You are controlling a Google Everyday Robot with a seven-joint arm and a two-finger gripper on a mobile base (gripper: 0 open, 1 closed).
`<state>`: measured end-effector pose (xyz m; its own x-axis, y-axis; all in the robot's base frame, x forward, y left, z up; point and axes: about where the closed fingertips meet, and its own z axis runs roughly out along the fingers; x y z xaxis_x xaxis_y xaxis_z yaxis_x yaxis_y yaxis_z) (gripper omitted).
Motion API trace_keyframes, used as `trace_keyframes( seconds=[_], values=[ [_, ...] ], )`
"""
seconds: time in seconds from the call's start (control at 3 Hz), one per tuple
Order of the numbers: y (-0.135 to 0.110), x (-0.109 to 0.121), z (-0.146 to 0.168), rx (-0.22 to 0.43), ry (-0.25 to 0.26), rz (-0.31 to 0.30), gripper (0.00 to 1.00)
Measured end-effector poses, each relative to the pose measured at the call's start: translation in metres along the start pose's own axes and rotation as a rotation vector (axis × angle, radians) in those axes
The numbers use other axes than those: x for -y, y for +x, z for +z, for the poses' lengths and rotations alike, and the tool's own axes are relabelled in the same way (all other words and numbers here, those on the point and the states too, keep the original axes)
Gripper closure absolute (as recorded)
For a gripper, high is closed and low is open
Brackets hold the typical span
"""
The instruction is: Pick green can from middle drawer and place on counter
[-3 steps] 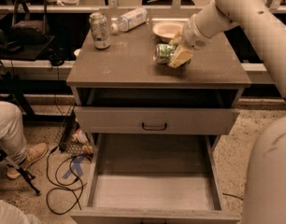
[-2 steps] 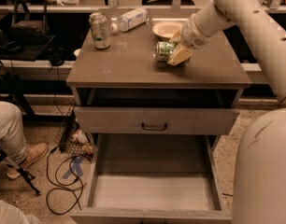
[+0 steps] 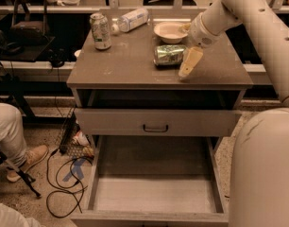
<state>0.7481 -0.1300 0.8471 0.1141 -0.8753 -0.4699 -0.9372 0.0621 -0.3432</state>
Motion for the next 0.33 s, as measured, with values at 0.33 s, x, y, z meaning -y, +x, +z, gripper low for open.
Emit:
trace_keyframes(
  seconds=[0.33],
  values=[
    [0.0218,0.0066,-0.0173,-0.026,0.021,0.045,0.00]
  ],
)
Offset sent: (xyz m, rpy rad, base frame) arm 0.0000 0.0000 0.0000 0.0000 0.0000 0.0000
